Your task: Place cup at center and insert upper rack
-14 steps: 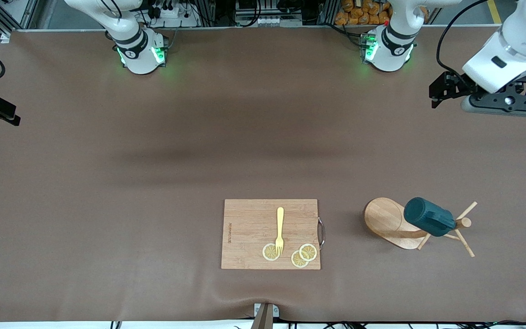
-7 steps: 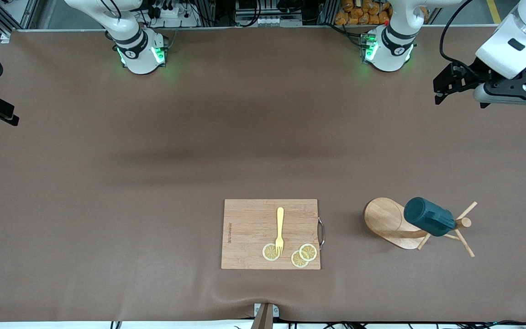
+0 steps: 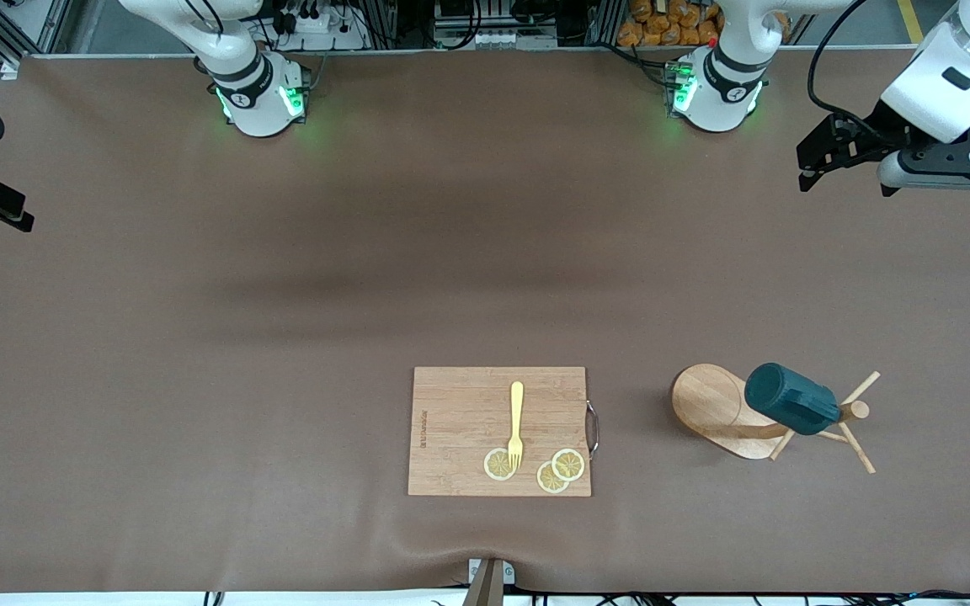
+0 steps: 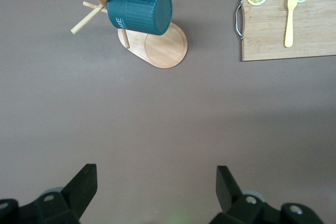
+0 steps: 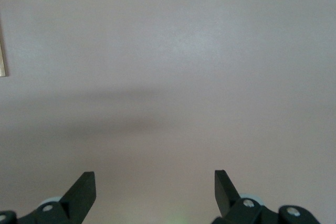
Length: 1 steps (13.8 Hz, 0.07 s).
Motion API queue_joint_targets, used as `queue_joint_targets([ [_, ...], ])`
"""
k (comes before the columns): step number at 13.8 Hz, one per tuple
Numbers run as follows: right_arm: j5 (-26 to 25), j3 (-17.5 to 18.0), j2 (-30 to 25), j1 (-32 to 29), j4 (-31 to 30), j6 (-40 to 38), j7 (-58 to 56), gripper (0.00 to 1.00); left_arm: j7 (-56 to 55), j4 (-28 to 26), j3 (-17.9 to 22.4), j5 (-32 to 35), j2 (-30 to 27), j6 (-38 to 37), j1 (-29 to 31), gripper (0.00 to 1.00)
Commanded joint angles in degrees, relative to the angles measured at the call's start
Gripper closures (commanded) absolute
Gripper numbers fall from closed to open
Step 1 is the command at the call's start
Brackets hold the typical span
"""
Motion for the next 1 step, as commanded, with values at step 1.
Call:
queue_joint_targets([
  [1,0.9,0.9,0.2,-1.5,0.4,0.0,-0.2,0.00,-0.2,0.4,0.0,-0.7,-0.1,-1.8,0.3,0.00],
])
